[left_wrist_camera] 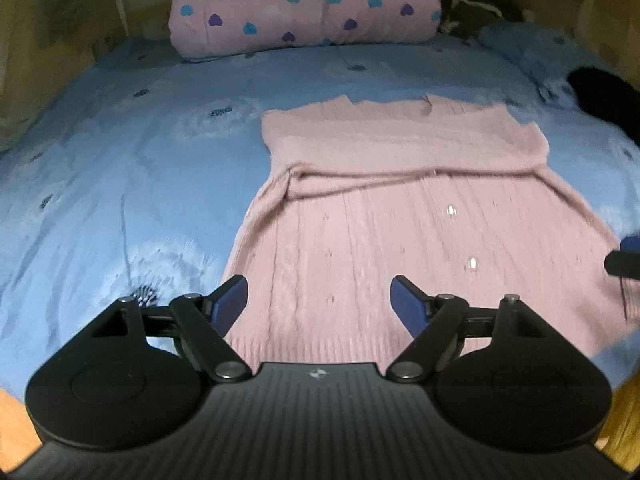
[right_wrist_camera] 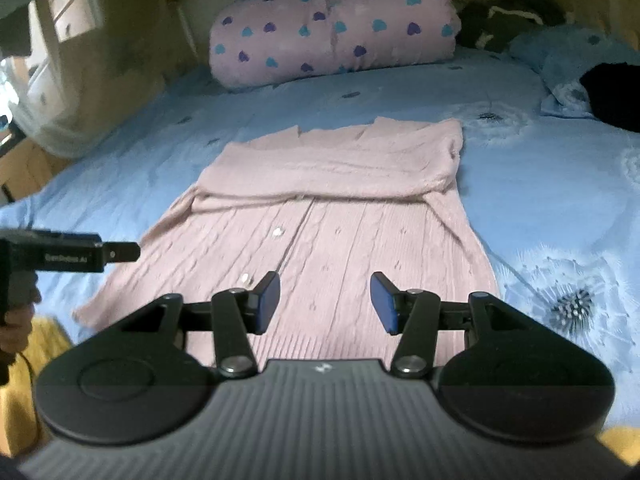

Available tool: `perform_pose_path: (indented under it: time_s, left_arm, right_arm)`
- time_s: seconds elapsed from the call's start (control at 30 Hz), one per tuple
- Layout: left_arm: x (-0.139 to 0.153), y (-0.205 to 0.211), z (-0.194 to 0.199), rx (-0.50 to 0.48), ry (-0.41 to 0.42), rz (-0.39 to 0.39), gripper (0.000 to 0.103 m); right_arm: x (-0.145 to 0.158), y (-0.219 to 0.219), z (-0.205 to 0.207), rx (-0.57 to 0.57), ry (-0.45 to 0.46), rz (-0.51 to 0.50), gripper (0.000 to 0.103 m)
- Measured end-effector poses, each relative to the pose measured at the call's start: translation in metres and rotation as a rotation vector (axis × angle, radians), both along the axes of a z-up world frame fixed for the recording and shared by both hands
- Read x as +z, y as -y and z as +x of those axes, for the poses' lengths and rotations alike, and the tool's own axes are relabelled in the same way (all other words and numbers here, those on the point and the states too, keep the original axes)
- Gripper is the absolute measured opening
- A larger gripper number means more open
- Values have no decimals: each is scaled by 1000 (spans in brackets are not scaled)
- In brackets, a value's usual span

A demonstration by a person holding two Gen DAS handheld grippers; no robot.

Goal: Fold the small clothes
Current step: 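Open the right tool and withdraw both tools from the cardigan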

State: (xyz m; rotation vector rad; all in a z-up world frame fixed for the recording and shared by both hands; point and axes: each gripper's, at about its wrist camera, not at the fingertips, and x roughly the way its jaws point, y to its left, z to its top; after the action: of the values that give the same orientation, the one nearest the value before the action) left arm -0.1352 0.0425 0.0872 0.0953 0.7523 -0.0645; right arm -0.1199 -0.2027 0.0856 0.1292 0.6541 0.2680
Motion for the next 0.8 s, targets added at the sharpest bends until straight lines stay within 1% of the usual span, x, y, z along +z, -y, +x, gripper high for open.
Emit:
perform_pose_path:
  time_s: [0.2,0.3,0.43,0.6,0.67,0.8]
  left_arm:
    - [-9,6,-31,-66,-20,51,85]
    - [-18,11,-43,-99,-50,83,85]
    - [-32,19,-55,-145,-80,134,85]
    - [-51,31,-60,-203,-119,186,85]
    - [-57,35,-59,-198,-109,205,86]
    - [-59,34,-53,-182,-96,202,88]
  right_arm:
    - [-4,-8,-25,27,1,-64,53]
    - [-6,-14,-37,40,-1,-104,53]
    - [-12,-22,-49,63,-14,-163,53]
    - [-27,-29,-55,83,-34,-231,53]
    - [-32,-34,-57,92,-35,-271,53]
    - [-42,-41,-58,107,-42,-347,52]
